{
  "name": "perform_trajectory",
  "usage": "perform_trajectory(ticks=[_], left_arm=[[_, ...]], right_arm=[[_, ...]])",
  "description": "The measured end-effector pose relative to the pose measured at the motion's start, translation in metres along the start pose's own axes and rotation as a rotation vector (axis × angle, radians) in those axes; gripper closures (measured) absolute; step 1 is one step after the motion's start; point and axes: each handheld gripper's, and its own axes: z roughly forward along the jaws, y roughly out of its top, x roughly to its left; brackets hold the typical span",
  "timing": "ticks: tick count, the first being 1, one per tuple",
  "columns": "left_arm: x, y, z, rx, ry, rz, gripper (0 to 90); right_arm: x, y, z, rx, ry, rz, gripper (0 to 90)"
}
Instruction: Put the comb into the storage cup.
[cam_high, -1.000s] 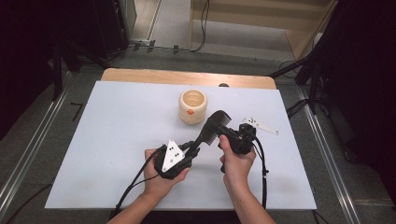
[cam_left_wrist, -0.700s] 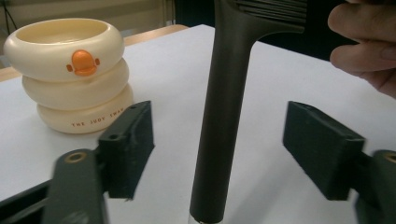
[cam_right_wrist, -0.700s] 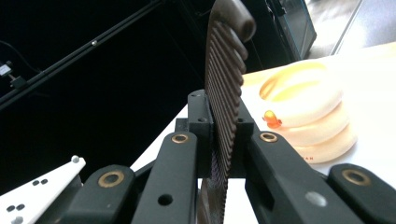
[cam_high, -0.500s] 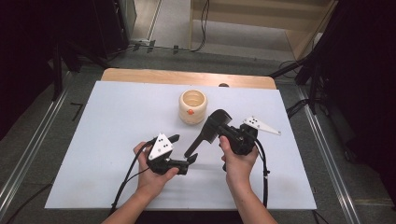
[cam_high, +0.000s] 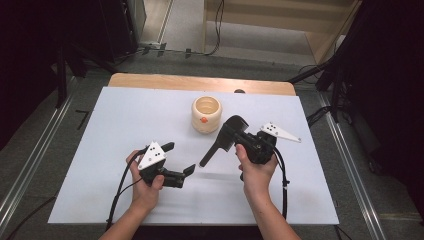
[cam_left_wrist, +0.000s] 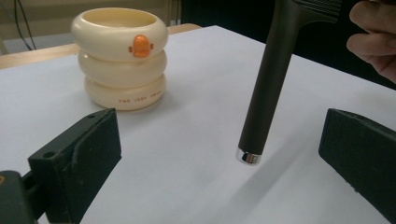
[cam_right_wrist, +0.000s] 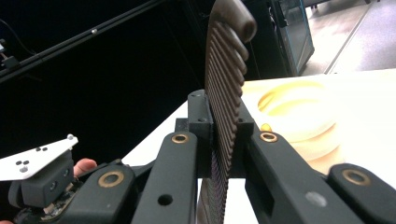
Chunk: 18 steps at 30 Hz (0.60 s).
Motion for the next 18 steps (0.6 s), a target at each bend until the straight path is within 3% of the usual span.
perform_trajectory(ticks=[18], left_arm=[[0.029, -0.009, -0.038, -0.043, 0.054, -0.004, 0.0]], right_arm=[[0.005, 0.014, 0.005, -0.012, 0.013, -0.085, 82.7]])
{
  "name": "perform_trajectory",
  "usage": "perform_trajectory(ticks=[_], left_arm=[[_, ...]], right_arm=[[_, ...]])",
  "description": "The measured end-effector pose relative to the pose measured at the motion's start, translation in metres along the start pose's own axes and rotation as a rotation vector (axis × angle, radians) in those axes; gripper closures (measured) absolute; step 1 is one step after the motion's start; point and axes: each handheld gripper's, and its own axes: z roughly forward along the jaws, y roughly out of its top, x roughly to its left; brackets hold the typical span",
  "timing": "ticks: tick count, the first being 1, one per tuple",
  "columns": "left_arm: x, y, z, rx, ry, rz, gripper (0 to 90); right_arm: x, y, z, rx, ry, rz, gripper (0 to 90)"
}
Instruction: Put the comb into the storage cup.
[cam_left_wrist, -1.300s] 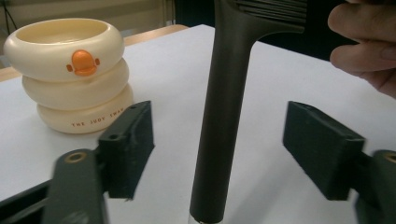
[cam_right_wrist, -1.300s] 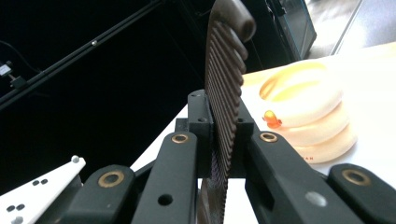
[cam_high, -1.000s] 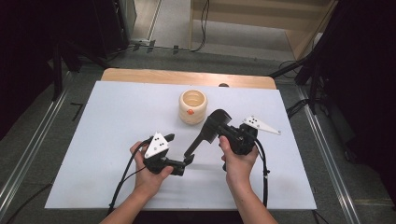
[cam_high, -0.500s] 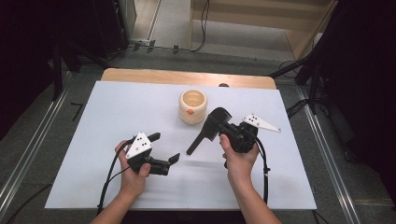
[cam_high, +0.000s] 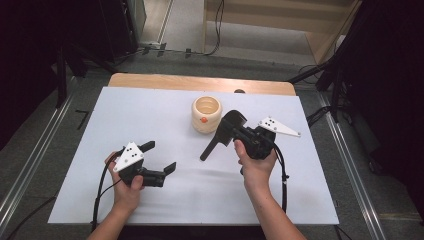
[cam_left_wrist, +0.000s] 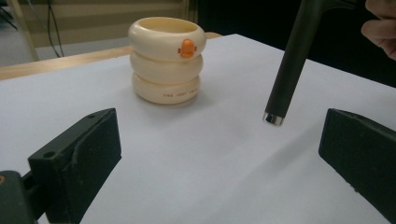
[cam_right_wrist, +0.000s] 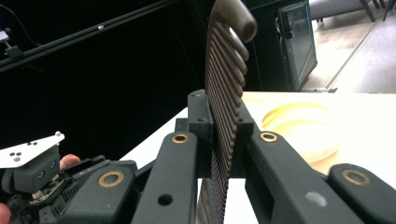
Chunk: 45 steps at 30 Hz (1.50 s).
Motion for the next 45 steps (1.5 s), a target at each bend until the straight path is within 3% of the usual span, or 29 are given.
perform_trajectory(ticks=[29, 45], left_arm=[[0.037, -0.017, -0.055, -0.020, 0.134, -0.024, 0.0], [0.049, -0.029, -0.078, -0.026, 0.147, -0.031, 0.0]], right_arm=[[-0.009, 0.027, 0.010, 0.003, -0.025, -0.079, 82.7], [-0.021, 0.036, 0.017, 0.004, -0.052, -0.102, 82.7]])
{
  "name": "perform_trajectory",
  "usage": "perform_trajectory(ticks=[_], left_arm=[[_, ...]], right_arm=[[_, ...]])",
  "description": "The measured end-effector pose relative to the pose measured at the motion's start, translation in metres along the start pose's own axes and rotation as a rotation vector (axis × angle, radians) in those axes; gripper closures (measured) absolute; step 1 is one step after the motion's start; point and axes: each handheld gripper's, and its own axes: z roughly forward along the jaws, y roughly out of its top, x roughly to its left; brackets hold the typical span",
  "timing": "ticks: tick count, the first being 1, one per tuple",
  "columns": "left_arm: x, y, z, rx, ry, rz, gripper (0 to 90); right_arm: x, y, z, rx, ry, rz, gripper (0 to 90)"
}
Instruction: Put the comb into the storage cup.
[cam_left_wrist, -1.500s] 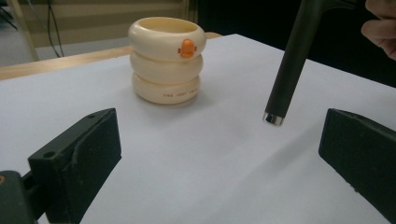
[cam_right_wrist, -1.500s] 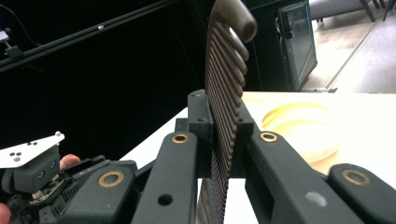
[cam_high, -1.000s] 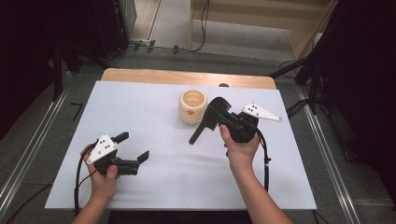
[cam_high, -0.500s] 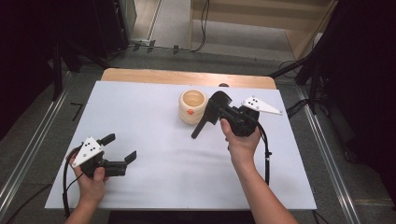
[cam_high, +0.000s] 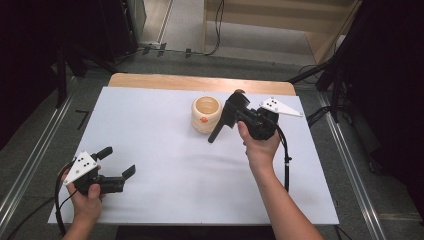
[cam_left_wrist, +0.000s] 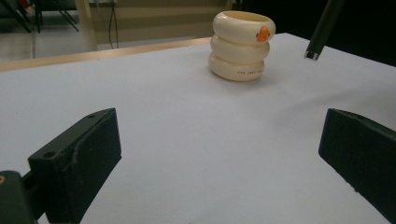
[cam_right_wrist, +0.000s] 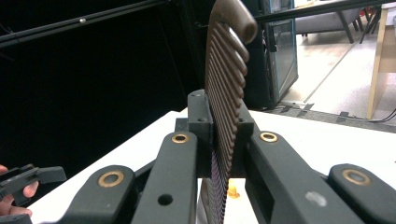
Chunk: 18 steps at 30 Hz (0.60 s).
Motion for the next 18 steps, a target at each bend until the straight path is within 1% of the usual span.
perform_trajectory(ticks=[6, 9, 13, 16, 18], left_arm=[[0.004, -0.002, -0.004, -0.015, -0.007, -0.019, 0.0], [0.007, -0.003, -0.006, -0.017, -0.010, -0.030, 0.0], [0.010, -0.005, -0.011, -0.023, 0.000, -0.035, 0.0], [0.013, -0.007, -0.015, -0.029, 0.005, -0.033, 0.0], [0.014, -0.008, -0.018, -0.028, 0.008, -0.030, 0.0]], right_arm=[[-0.002, 0.006, 0.002, -0.003, -0.006, -0.001, 82.7], [-0.003, 0.009, 0.004, -0.005, -0.004, -0.011, 82.7], [-0.005, 0.014, 0.006, -0.008, -0.003, -0.012, 82.7], [-0.005, 0.018, 0.007, -0.012, -0.021, -0.022, 82.7], [-0.006, 0.021, 0.008, -0.011, -0.019, -0.021, 82.7]])
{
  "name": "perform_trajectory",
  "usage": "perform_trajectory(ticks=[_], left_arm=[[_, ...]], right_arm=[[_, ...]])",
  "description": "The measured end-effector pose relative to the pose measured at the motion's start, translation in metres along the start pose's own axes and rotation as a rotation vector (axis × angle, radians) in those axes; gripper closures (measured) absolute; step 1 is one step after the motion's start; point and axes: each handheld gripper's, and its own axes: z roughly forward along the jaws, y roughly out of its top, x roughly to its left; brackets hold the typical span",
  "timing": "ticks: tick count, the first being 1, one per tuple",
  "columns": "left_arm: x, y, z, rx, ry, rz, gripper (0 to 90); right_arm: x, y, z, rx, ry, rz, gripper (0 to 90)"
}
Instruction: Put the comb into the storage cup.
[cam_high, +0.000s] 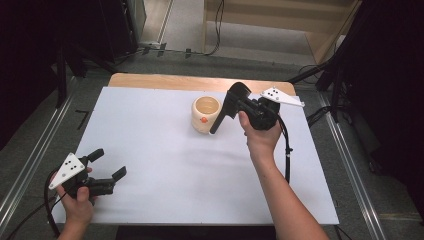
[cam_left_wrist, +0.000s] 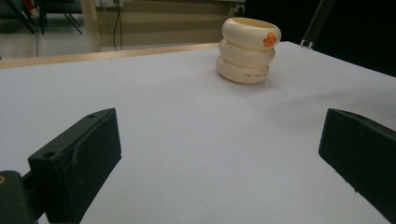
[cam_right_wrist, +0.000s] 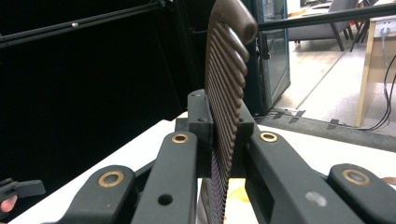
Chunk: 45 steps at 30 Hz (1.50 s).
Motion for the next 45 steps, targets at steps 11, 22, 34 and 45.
perform_trajectory(ticks=[11, 22, 34, 45], left_arm=[[0.009, -0.003, -0.007, -0.025, 0.024, -0.029, 0.0], [0.012, -0.006, -0.006, -0.021, 0.027, -0.028, 0.0], [0.010, -0.006, -0.005, -0.015, 0.020, -0.021, 0.0], [0.010, -0.007, -0.005, -0.013, 0.019, -0.018, 0.0]], right_arm=[[-0.003, 0.011, 0.006, -0.008, -0.004, -0.010, 82.7], [-0.007, 0.019, 0.014, -0.015, -0.012, -0.019, 82.7], [-0.005, 0.034, 0.024, -0.016, -0.011, -0.040, 82.7], [-0.006, 0.041, 0.036, -0.014, -0.014, -0.046, 82.7]])
